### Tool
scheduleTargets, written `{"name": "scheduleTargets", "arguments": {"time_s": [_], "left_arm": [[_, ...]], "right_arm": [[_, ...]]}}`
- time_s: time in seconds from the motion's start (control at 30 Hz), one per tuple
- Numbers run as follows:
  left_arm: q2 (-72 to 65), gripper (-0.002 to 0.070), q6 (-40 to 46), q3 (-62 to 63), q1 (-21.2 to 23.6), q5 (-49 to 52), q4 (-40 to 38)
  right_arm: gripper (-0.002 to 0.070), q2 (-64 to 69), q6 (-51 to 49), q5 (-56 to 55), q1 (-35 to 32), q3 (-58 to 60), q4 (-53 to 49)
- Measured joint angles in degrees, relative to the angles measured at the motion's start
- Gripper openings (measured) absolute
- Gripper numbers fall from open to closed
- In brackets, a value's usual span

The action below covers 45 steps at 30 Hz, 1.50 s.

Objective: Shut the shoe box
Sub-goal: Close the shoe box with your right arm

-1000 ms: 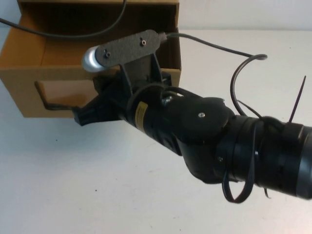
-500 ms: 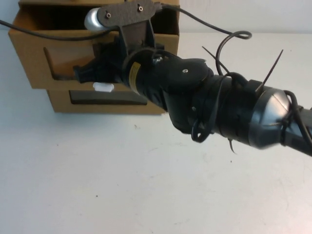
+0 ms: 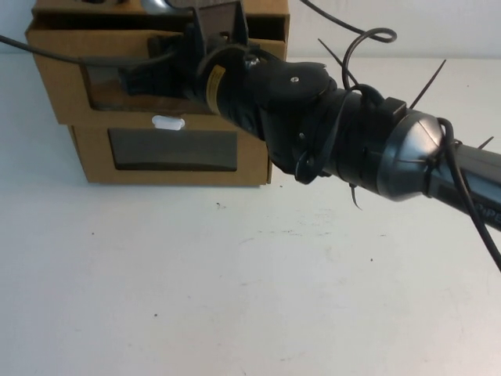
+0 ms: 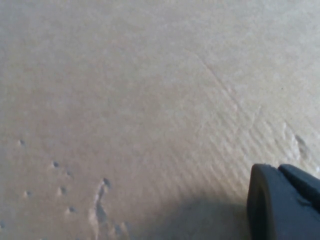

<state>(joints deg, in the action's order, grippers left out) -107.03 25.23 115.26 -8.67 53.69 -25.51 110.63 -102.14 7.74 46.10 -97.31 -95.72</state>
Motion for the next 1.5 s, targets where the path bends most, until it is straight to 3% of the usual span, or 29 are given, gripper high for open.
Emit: {"name": "scheduleTargets", "arguments": {"time_s": [0.9,1.1,1.33,1.5], "left_arm": [[0.00,-0.0005,0.00,0.26,0.00,0.11,0.00],[0.11,-0.0005,1.57,0.26,0.00,0.11,0.00],[4.35,-0.0005,2.53,0.84,0.97,0.00,0.83],[8.25,-0.0005,2.53,0.51,3.44,0.00,0.91]], "right_arm": [[-0.0011,8.95,-0.22,-6.69,-5.57,-10.76,0.00],[-0.0011,8.49,-3.40,-13.82,-6.14,-10.76,-0.92],[-0.0011,-0.95,-8.13,-18.41,-6.24,-3.78,-1.72],[-0.0011,-14.81,-10.12,-18.69,-6.24,8.29,-1.72]]}}
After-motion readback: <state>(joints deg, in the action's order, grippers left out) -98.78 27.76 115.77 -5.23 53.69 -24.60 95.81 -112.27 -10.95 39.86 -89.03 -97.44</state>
